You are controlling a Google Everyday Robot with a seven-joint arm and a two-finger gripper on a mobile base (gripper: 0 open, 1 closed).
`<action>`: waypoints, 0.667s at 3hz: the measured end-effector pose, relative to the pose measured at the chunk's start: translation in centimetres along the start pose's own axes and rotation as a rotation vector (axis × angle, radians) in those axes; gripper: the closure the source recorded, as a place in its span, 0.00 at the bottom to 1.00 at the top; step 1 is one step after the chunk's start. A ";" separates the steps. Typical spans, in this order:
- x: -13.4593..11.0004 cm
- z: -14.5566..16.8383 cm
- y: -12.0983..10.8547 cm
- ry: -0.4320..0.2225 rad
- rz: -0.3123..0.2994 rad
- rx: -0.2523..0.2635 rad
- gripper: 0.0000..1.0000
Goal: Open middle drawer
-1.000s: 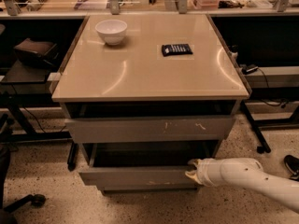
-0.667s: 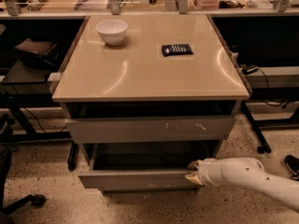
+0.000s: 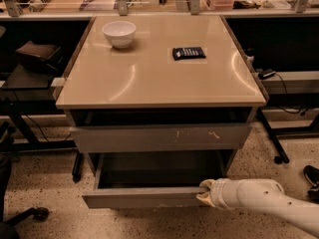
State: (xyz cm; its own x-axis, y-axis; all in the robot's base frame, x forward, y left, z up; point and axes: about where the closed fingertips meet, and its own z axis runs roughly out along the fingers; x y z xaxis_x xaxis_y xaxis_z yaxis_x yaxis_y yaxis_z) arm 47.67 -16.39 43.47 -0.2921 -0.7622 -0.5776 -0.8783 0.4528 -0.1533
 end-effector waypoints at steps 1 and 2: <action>0.5 -0.1 1.1 0.008 0.002 -0.023 1.00; 0.4 -0.3 1.1 0.008 0.002 -0.023 1.00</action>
Offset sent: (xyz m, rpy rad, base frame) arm -0.1767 0.0258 -0.0181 0.0758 0.0100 0.0501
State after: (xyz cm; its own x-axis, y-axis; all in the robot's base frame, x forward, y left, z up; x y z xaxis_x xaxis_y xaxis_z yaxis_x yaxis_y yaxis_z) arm 46.52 -16.33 43.36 -0.2966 -0.7650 -0.5716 -0.8862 0.4436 -0.1339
